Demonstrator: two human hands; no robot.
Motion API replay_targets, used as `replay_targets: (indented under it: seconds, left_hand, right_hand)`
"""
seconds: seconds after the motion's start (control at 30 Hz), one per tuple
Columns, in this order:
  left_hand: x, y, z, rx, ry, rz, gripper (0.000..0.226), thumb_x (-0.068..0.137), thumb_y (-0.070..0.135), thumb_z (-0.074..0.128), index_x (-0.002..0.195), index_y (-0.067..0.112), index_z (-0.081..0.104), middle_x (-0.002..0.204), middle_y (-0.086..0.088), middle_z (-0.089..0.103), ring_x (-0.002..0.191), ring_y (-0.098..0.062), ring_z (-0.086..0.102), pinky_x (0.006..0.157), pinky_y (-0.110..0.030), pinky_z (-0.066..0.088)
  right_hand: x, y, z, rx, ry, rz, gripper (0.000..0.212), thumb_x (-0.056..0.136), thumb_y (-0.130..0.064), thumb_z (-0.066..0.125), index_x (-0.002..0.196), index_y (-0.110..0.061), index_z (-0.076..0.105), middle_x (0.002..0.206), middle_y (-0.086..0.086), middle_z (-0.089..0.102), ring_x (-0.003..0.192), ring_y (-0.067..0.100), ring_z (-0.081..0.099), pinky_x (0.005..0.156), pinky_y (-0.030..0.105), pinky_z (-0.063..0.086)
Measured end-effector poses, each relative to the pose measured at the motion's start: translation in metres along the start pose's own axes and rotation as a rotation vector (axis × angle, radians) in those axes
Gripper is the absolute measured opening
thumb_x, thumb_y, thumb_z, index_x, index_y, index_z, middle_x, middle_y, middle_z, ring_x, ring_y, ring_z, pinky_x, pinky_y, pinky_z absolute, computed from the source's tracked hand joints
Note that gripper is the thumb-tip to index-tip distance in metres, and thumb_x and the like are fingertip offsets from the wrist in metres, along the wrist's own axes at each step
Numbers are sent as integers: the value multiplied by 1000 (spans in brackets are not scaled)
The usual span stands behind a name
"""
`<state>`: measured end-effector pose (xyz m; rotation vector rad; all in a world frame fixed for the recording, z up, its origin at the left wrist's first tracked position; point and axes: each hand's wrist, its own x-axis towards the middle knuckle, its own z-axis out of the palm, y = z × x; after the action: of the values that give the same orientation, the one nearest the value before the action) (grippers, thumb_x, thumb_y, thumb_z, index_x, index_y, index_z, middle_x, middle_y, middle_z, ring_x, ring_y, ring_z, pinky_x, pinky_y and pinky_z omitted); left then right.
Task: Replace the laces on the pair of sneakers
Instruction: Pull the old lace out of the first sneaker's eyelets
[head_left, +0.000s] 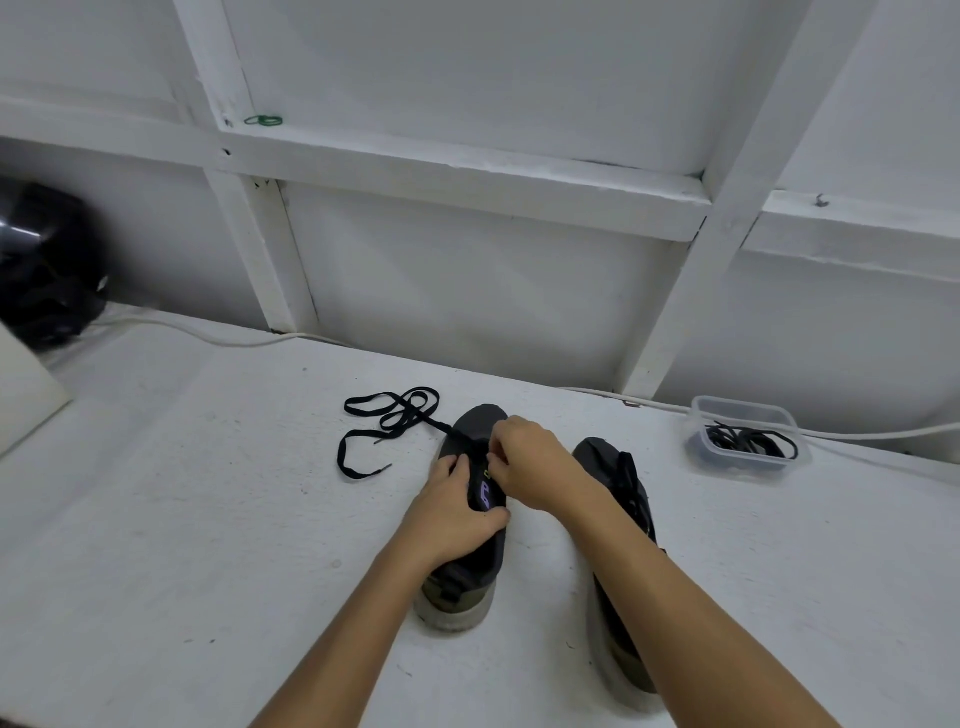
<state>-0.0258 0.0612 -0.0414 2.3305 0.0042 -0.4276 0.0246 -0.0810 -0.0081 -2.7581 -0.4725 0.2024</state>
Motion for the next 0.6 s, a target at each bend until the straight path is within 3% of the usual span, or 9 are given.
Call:
replay_targets:
  seconds: [0.13,0.3,0.4,0.5,0.6]
  left_hand:
    - [0,-2,-1,-12,-15,14,90,79,49,63,156,22,25,159,10,21,132,-15,44,107,-34,42]
    - [1,-2,1,-20,-13,-2,97,79,50,63,159,23,15,163,9,12,138,-14,39,100,-24,36]
    - [2,-1,2,-8,-17,-11,99,80,52,62,160,23,10,164,10,7,143,-14,34,102,-24,34]
    - [2,-1,2,-6,-14,-17,97,83,51,61,160,23,10,165,11,6,144,-15,33,106,-27,35]
    - [2,-1,3,1,-30,-12,93,88,49,57,161,21,7,167,8,2,147,-17,28,112,-29,31]
  right_hand:
    - [2,2,-4,-38,27,-36,14,103,-15,45,105,-4,53,106,14,58,87,34,56,78,44,47]
    - [-1,15,4,326,107,199,16,95,-30,65,101,-15,68,97,-1,71,89,16,63,73,24,47]
    - [-3,15,8,336,138,204,18,92,-30,72,103,-16,71,96,-3,72,86,12,62,69,18,44]
    - [-4,6,8,186,124,77,12,95,-16,62,103,-10,68,98,5,70,89,22,63,76,31,50]
    - [0,3,0,32,99,-28,11,94,-8,52,99,-3,61,99,13,63,89,33,60,75,41,49]
